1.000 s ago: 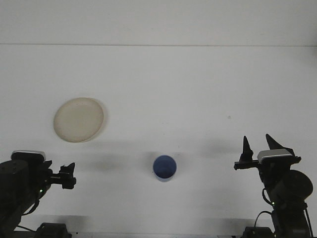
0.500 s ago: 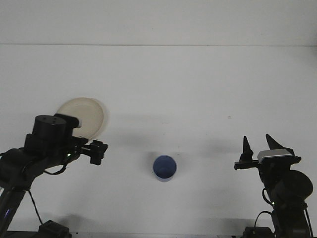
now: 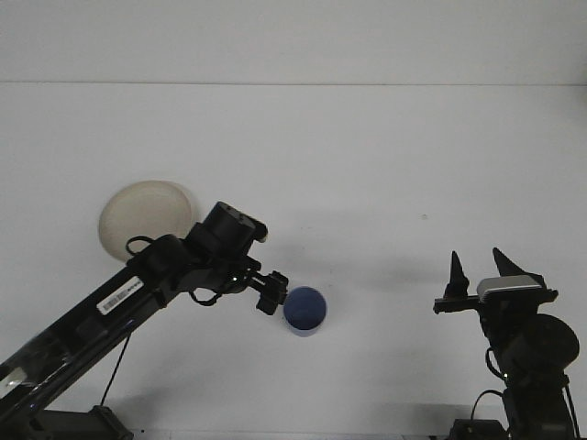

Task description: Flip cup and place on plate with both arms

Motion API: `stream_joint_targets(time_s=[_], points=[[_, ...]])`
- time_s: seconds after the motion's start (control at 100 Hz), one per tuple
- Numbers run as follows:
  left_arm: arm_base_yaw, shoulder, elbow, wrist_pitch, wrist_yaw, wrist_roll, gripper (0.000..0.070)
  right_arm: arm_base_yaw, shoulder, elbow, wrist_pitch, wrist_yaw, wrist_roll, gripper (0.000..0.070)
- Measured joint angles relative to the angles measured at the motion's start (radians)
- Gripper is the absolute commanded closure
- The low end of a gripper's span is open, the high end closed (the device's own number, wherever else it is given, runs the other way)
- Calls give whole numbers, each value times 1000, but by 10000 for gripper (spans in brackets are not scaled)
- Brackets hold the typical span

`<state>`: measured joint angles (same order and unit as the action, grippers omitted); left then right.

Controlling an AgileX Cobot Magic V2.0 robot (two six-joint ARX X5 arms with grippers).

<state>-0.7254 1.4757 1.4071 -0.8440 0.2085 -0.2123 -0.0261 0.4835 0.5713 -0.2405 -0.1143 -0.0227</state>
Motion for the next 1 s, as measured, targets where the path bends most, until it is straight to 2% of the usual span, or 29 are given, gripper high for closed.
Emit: stream_joint_targets(time_s=[0.23,0.65,0.69,0.77,0.82,0.92,1.0], points=[[-58,125,35,20,0,-12,186,0,0,0,0,10,0,231],[-63,267,43,26,-2,-11,204,0,0,0,0,10,0,231],[-63,268,43,26,-2,-11,225,0,0,0,0,10,0,231],[-63,268,43,27,-8,-11,334,0,0,0,0,10,0,231],[-63,268,43,27,-24,-9,368,0,0,0,0,10,0,231],[-63,268,43,27,-37,-8,385,0,0,0,0,10,0,231],[-64,268,43,23,-55,-3,475,0,0,0,0,10,0,231]])
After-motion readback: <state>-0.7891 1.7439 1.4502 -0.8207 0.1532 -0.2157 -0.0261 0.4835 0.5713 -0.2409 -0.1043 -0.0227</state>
